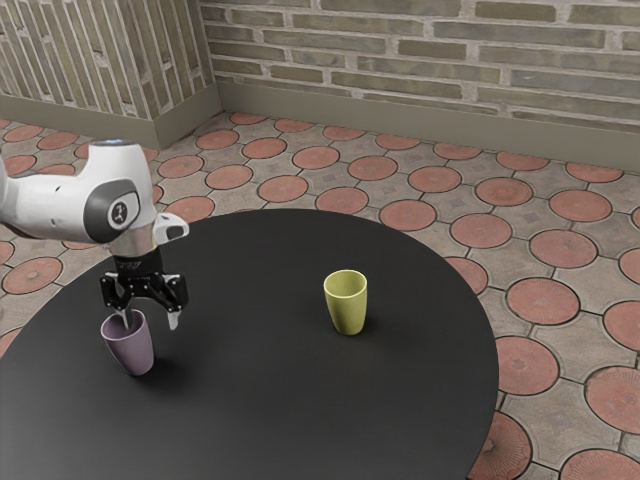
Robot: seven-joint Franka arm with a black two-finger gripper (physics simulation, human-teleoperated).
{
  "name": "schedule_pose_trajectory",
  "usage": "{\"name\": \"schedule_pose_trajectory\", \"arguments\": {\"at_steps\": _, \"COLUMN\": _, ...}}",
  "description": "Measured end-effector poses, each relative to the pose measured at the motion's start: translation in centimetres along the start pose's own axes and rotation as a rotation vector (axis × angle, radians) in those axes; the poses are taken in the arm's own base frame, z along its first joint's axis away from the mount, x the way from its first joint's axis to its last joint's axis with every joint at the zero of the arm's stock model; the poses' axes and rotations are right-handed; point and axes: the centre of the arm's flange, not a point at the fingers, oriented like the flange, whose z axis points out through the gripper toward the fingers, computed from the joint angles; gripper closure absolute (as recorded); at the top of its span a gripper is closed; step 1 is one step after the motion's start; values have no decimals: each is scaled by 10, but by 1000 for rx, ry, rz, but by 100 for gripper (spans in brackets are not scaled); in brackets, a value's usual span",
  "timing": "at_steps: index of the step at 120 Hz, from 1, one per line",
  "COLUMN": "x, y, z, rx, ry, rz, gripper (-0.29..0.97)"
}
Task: Place the left cup onto the right cup
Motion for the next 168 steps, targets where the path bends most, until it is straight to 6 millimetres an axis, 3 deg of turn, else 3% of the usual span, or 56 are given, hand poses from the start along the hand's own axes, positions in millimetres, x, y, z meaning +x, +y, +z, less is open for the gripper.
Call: {"name": "schedule_pose_trajectory", "arguments": {"at_steps": 168, "x": 7, "y": -14, "z": 11, "rx": -18, "ry": -11, "rz": -49, "gripper": 75}}
